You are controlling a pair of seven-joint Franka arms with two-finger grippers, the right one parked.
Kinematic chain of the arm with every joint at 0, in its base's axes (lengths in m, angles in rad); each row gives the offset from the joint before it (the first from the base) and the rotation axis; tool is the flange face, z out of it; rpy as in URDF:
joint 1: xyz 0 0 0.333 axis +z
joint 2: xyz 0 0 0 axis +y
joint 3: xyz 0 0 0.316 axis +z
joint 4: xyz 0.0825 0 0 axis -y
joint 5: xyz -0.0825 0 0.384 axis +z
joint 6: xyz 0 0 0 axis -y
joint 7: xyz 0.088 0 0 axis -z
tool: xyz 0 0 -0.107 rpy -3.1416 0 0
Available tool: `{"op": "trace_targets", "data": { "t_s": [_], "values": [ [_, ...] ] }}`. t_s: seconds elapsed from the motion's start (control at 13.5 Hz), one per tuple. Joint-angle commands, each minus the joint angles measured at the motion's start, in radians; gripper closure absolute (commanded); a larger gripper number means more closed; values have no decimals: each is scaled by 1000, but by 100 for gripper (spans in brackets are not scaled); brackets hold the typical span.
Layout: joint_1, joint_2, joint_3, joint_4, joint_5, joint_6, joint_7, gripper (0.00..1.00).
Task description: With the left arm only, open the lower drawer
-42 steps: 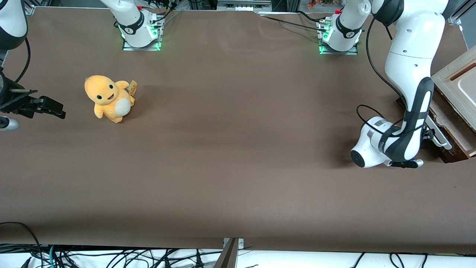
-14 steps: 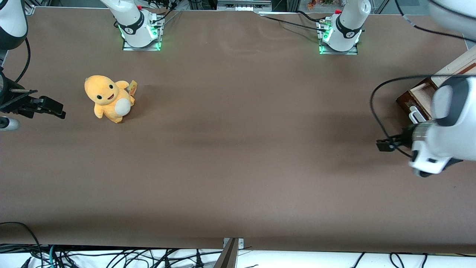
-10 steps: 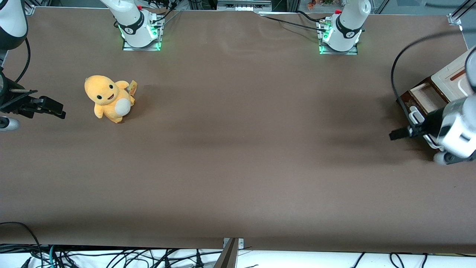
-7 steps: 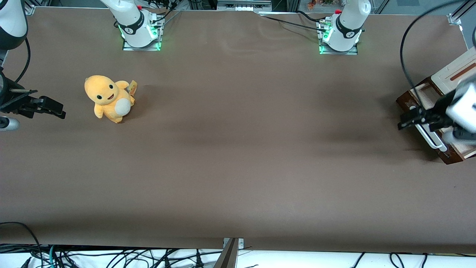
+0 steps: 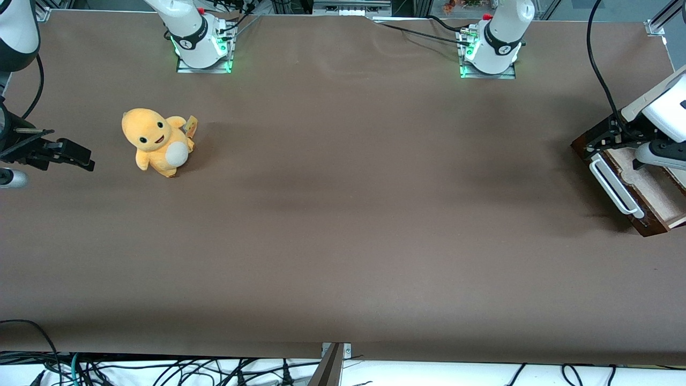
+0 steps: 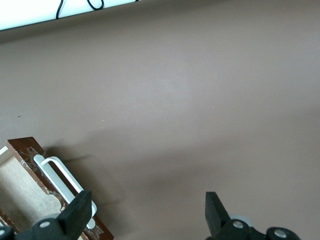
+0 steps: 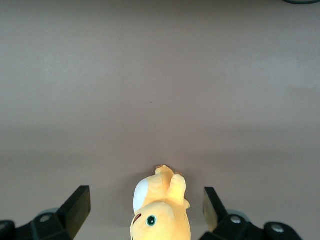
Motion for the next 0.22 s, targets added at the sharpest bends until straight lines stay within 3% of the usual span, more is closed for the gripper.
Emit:
{"op": "trace_targets", "data": {
  "t_s": [0.0, 0.15],
  "values": [
    [-3, -29, -1, -30, 23, -35, 23, 0],
    [-4, -35, -1, -36, 23, -38, 25, 0]
  ]
}}
